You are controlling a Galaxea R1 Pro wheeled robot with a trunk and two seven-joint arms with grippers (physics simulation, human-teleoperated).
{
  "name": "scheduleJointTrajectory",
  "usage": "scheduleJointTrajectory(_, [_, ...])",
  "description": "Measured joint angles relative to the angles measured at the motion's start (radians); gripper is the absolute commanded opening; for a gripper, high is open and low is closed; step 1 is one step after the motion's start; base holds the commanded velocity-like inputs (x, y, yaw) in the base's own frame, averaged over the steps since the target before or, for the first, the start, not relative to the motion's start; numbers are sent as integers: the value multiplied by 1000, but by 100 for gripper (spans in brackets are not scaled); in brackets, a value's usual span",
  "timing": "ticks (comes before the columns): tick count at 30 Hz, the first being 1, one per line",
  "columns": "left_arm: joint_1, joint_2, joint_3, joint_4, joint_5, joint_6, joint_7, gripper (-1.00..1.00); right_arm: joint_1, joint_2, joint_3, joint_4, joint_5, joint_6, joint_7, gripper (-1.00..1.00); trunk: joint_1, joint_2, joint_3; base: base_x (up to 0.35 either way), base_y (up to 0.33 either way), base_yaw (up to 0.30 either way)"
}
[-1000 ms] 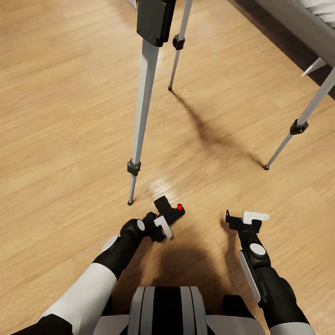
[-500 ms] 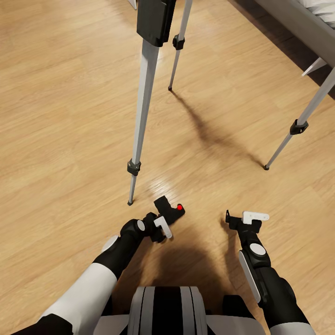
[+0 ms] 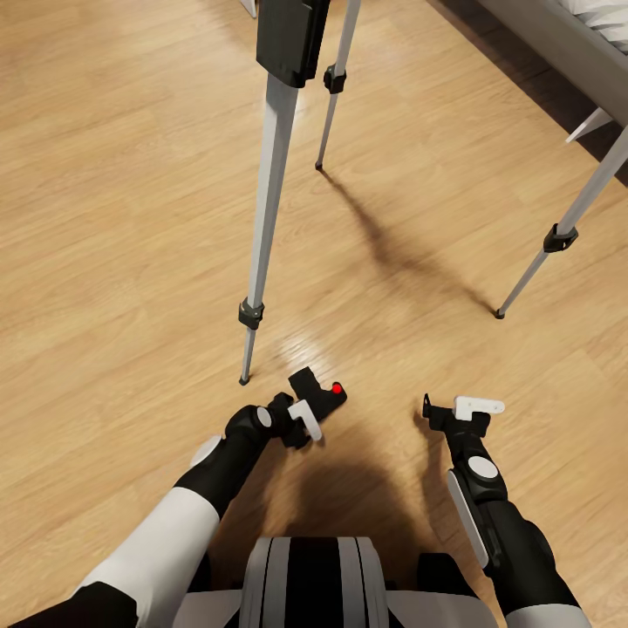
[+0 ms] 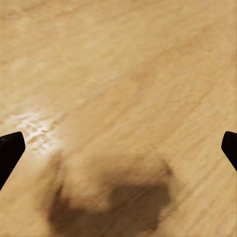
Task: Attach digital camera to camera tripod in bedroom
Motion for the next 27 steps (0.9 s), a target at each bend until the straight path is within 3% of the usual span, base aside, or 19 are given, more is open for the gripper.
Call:
scheduleJointTrajectory(1, [-1, 0, 0, 0, 0, 0, 0, 100, 0, 0, 0, 0, 0, 0, 0, 100, 0, 0, 0, 0, 0, 0])
scheduleJointTrajectory(2, [-2, 0, 1, -1, -1, 1, 0, -100, 0, 0, 0, 1, 0, 0, 0, 100, 0, 0, 0, 0, 0, 0])
scheduleJointTrajectory(27, [-6, 0, 2, 1, 5, 7, 16, -100, 0, 0, -1, -1, 0, 0, 1, 100, 0, 0, 0, 0, 0, 0])
